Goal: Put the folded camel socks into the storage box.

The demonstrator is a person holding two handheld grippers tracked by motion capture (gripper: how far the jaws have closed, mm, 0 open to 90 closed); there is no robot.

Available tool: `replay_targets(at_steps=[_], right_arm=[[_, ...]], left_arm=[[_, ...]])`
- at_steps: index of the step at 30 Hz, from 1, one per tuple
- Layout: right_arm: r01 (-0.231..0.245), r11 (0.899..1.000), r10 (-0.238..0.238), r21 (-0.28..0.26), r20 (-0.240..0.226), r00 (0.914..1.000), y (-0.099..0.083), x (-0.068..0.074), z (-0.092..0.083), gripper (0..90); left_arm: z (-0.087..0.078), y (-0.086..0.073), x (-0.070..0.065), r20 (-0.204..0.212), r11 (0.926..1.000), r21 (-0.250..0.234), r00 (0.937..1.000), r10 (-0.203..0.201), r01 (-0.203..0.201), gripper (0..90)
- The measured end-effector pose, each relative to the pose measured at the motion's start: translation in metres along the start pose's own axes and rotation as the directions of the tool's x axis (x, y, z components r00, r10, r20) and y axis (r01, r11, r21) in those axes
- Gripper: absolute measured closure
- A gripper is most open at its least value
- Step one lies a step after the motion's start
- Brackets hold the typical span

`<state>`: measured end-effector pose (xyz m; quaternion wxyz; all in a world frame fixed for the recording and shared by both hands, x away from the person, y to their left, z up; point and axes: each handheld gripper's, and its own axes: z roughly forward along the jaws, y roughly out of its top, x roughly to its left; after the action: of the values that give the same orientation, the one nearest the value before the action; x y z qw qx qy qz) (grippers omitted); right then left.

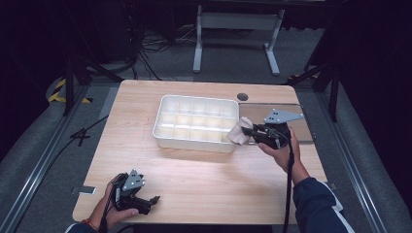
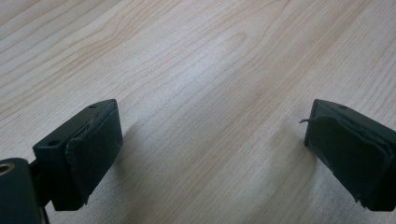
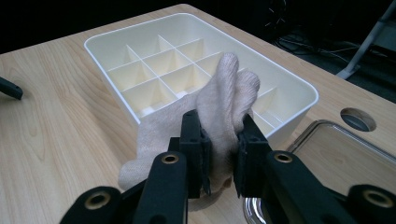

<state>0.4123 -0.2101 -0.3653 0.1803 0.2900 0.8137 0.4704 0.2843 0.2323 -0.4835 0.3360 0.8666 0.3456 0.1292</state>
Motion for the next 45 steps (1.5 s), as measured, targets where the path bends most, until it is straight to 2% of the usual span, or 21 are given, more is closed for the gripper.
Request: replay_targets(at_steps=[9, 17, 27, 34, 35, 39, 45], right_arm=[[0.012, 1.000, -0.012, 0.016, 0.008, 0.9999, 0.014, 0.002, 0.021, 76.5], [0.043, 0.998, -0.043, 0.046, 0.003, 0.9991, 0.025, 0.009, 0.044, 76.5], [0.070, 0.994, -0.072, 0.081, 0.016, 0.9973, 0.030, 0.014, 0.063, 76.6], [0.117, 0.985, -0.124, 0.128, 0.049, 0.9910, 0.032, 0.019, 0.075, 76.6], [0.134, 0.981, -0.144, 0.143, 0.059, 0.9879, 0.032, 0.020, 0.078, 76.6], [0.143, 0.976, -0.155, 0.162, 0.064, 0.9858, 0.032, 0.023, 0.083, 76.6], [0.176, 0.964, -0.196, 0.199, 0.084, 0.9770, 0.032, 0.028, 0.094, 76.6]], left_arm=[[0.000, 0.000, 0.000, 0.000, 1.0000, 0.000, 1.0000, 0.001, -0.001, 4.5], [0.000, 0.000, 0.000, 0.001, 1.0000, 0.000, 1.0000, 0.000, 0.000, 4.5], [0.000, 0.000, 0.000, 0.000, 1.0000, 0.000, 1.0000, 0.001, -0.001, 4.5], [0.000, 0.000, 0.000, 0.000, 1.0000, 0.001, 1.0000, 0.001, -0.001, 4.5], [0.000, 0.000, 0.000, 0.000, 1.0000, 0.000, 1.0000, 0.000, 0.000, 4.5], [0.000, 0.000, 0.000, 0.000, 1.0000, 0.000, 1.0000, 0.001, -0.001, 4.5], [0.000, 0.000, 0.000, 0.001, 1.0000, 0.001, 1.0000, 0.001, -0.001, 4.5]])
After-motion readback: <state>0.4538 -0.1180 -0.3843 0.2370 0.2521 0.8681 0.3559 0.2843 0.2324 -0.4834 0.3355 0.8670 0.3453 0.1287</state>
